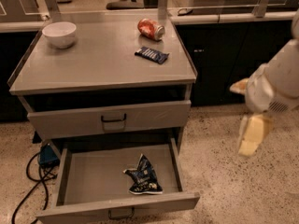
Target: Pick blue chip bag from middle drawer and place on counter
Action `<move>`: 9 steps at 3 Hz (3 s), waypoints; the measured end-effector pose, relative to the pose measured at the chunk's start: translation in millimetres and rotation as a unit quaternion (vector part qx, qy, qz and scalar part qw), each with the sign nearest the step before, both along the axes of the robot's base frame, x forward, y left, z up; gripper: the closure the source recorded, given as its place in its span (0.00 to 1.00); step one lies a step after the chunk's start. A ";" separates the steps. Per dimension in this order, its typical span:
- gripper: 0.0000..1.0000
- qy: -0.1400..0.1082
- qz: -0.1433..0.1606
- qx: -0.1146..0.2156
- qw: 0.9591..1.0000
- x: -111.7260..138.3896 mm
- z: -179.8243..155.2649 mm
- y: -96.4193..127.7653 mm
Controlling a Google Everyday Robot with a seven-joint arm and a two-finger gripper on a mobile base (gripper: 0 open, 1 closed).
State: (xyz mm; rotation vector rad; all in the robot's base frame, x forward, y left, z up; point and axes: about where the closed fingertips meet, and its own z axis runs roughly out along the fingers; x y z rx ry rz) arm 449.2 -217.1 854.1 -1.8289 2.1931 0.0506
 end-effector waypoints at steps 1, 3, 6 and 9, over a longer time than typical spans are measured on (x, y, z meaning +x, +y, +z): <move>0.00 0.038 0.041 0.042 0.998 -0.8 -121.1 3.4; 0.00 0.017 0.048 0.094 0.994 27.4 -232.1 14.1; 0.00 0.047 0.105 0.199 0.973 40.1 -307.3 80.4; 0.00 0.073 0.148 0.251 0.954 60.5 -375.1 174.7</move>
Offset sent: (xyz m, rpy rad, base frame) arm 0.0486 0.0215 -0.3266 0.2790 -0.0231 0.1338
